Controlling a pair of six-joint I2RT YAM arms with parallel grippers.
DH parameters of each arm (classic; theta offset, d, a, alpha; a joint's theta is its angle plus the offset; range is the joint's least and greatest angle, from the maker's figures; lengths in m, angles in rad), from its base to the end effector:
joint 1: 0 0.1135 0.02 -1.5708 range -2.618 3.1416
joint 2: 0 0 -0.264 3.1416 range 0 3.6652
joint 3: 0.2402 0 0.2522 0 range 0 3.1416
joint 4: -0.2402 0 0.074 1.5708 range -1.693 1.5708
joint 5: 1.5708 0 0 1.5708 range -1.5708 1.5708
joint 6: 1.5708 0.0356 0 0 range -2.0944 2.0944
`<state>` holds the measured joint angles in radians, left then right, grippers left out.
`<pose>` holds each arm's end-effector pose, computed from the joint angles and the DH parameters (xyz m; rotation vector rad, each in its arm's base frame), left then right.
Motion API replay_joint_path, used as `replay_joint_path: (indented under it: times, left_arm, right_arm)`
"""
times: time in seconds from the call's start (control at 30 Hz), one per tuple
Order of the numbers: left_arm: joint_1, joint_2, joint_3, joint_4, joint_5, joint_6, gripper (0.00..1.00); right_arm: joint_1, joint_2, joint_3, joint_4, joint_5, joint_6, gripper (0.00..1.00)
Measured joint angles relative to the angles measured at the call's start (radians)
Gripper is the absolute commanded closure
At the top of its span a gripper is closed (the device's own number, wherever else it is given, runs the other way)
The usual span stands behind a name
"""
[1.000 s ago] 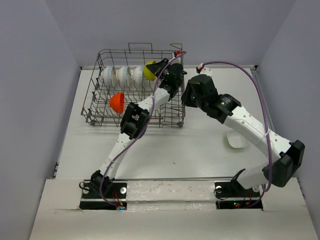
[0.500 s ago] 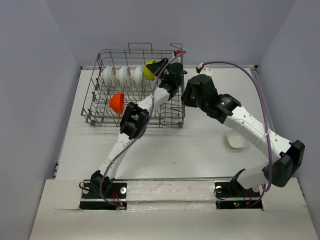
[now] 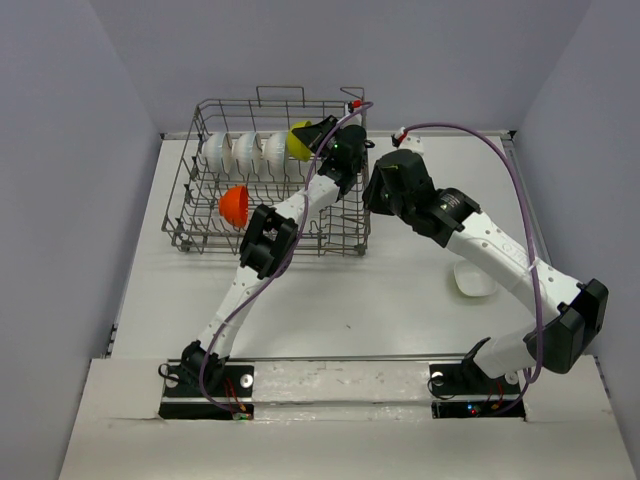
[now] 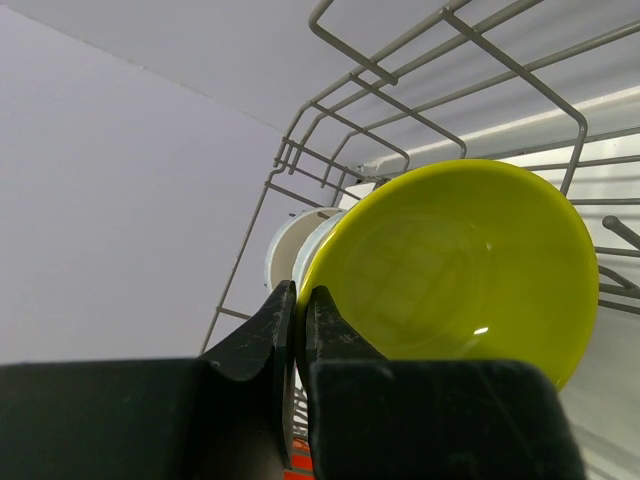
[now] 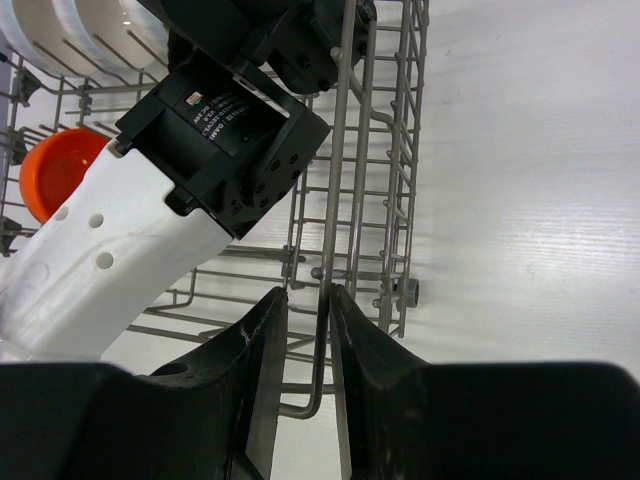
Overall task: Load the bowls into the dish rack
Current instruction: Insert the bowl into the dish rack.
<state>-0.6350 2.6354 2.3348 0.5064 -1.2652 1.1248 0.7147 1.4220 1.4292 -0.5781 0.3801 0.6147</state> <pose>0.4916 -0.3200 0.2436 0.2393 1.6272 1.2329 0.2469 0.1968 0.3785 0.1160 2.1177 0.3913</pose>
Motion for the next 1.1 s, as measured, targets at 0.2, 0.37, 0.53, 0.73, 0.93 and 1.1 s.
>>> replay_joint_path:
  times: [0.2, 0.37, 0.53, 0.73, 0.93, 1.1]
  left_arm:
    - [0.0, 0.0, 0.0, 0.0, 0.0, -0.001, 1.0]
    - [0.0, 0.0, 0.002, -0.002, 0.001, 0.006, 1.0]
    - [0.0, 0.0, 0.011, 0.012, 0.004, 0.066, 1.0]
    - [-0.003, 0.0, 0.011, 0.03, 0.005, 0.126, 1.0]
    - [-0.009, 0.0, 0.011, 0.032, 0.001, 0.158, 1.0]
    - [-0.013, 0.0, 0.011, 0.035, -0.008, 0.171, 1.0]
  right_arm:
    - [0.0, 0.0, 0.0, 0.0, 0.0, 0.003, 0.71]
    - [0.001, 0.0, 0.0, 0.0, 0.0, 0.003, 0.71]
    - [0.001, 0.0, 0.0, 0.0, 0.001, 0.002, 0.71]
    - [0.001, 0.011, 0.0, -0.003, 0.005, 0.002, 0.71]
    - [0.001, 0.013, 0.0, -0.019, 0.008, 0.002, 0.71]
    - [0.001, 0.013, 0.0, -0.027, 0.014, 0.0, 0.72]
